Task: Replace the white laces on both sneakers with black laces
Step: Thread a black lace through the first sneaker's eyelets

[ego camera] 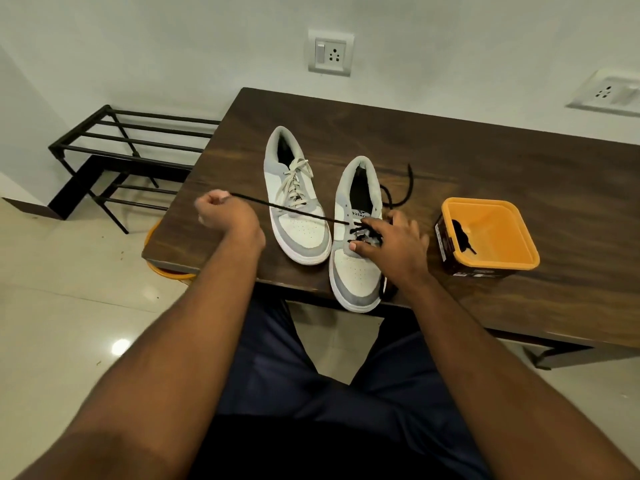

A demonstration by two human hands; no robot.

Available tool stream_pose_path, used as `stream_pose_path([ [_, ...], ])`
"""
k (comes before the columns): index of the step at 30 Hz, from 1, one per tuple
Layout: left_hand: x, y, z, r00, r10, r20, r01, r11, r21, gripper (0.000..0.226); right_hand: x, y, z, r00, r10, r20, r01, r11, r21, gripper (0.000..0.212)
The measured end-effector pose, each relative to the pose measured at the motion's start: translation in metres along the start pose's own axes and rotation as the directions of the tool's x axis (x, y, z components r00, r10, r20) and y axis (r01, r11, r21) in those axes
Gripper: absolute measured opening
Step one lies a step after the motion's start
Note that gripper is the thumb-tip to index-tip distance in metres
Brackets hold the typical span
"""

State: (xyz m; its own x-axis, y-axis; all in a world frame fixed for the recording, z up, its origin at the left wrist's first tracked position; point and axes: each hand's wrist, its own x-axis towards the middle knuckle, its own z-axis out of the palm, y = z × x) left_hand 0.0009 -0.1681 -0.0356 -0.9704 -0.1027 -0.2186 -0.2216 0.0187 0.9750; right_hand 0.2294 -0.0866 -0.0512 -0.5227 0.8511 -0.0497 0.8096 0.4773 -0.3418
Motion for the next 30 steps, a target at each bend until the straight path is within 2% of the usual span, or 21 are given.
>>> stream_pose_path([
  [1,-0.004,-0.001,-0.002,0.995,0.092,0.034,-0.094,0.993,0.072,0.017,-0.001,0.000,0.001,1.000,-0.002,0.014,0.002,1.000,0.005,0.075],
  [2,-0.016,-0.002,-0.006,0.965,0.246,0.095,-0.259,0.953,0.160,0.020,-0.003,0.001,0.003,0.999,0.000,0.034,0.000,1.000,0.002,0.082],
  [3,-0.028,-0.004,-0.009,0.882,0.420,0.214,-0.462,0.860,0.215,0.019,-0.005,0.001,0.005,0.999,0.003,0.046,-0.003,1.000,0.005,0.087],
  [4,-0.042,-0.009,-0.011,0.746,0.552,0.373,-0.648,0.732,0.211,0.016,-0.006,0.000,0.007,0.999,0.009,0.047,-0.010,1.000,0.018,0.089],
  [5,-0.054,-0.015,-0.010,0.595,0.612,0.521,-0.776,0.607,0.173,0.016,-0.007,0.000,0.008,0.999,0.016,0.039,-0.017,0.999,0.039,0.090],
  [6,-0.065,-0.022,-0.007,0.469,0.606,0.643,-0.838,0.535,0.107,0.018,-0.007,0.001,0.009,0.999,0.022,0.028,-0.023,0.998,0.062,0.090],
  [7,-0.075,-0.026,-0.006,0.384,0.564,0.731,-0.858,0.511,0.056,0.019,-0.007,0.001,0.009,1.000,0.023,0.020,-0.024,0.996,0.085,0.090],
  [8,-0.084,-0.029,-0.005,0.342,0.499,0.797,-0.855,0.517,0.043,0.018,-0.007,0.000,0.010,1.000,0.022,0.014,-0.024,0.994,0.105,0.090],
  [9,-0.091,-0.031,-0.004,0.344,0.408,0.846,-0.830,0.553,0.070,0.016,-0.007,0.000,0.010,1.000,0.023,0.009,-0.024,0.992,0.123,0.089],
  [11,-0.099,-0.038,0.000,0.429,0.187,0.884,-0.676,0.716,0.176,0.012,-0.007,0.000,0.012,1.000,0.026,0.004,-0.026,0.989,0.147,0.089],
  [13,-0.098,-0.046,0.003,0.491,0.061,0.869,-0.523,0.819,0.238,0.008,-0.007,0.000,0.013,1.000,0.030,-0.002,-0.029,0.989,0.144,0.090],
  [15,-0.086,-0.046,0.006,0.509,0.060,0.859,-0.531,0.807,0.258,0.004,-0.006,-0.001,0.013,0.999,0.034,0.000,-0.034,0.992,0.125,0.091],
  [16,-0.079,-0.043,0.008,0.509,0.082,0.857,-0.559,0.789,0.256,0.010,-0.007,-0.001,0.013,0.999,0.038,0.006,-0.038,0.993,0.112,0.091],
  [18,-0.058,-0.027,0.010,0.541,0.191,0.819,-0.631,0.736,0.245,0.019,-0.008,0.001,0.012,0.999,0.039,0.030,-0.042,0.995,0.090,0.090],
  [20,-0.028,-0.005,0.015,0.631,0.326,0.704,-0.656,0.709,0.259,0.016,-0.009,0.002,0.011,0.998,0.040,0.055,-0.044,0.995,0.090,0.090],
  [22,0.003,0.015,0.020,0.752,0.330,0.570,-0.568,0.763,0.308,0.014,-0.009,0.002,0.011,0.997,0.042,0.062,-0.048,0.993,0.106,0.091],
  [24,0.017,0.023,0.020,0.806,0.312,0.503,-0.504,0.808,0.306,0.011,-0.008,0.001,0.011,0.997,0.047,0.058,-0.053,0.992,0.114,0.091],
  [26,-0.001,0.026,0.012,0.760,0.411,0.504,-0.596,0.749,0.287,0.008,-0.008,0.001,0.012,0.997,0.053,0.052,-0.059,0.990,0.130,0.091],
  [28,-0.032,0.014,0.005,0.654,0.468,0.594,-0.701,0.670,0.244,0.008,-0.008,0.001,0.013,0.997,0.058,0.041,-0.064,0.986,0.155,0.090],
  [29,-0.047,0.001,0.005,0.634,0.390,0.667,-0.684,0.686,0.249,0.020,-0.008,0.001,0.014,0.998,0.058,0.034,-0.063,0.984,0.164,0.090],
  [30,-0.060,-0.013,0.006,0.639,0.223,0.736,-0.598,0.746,0.293,0.035,-0.008,0.001,0.015,0.998,0.058,0.026,-0.061,0.984,0.168,0.090],
])
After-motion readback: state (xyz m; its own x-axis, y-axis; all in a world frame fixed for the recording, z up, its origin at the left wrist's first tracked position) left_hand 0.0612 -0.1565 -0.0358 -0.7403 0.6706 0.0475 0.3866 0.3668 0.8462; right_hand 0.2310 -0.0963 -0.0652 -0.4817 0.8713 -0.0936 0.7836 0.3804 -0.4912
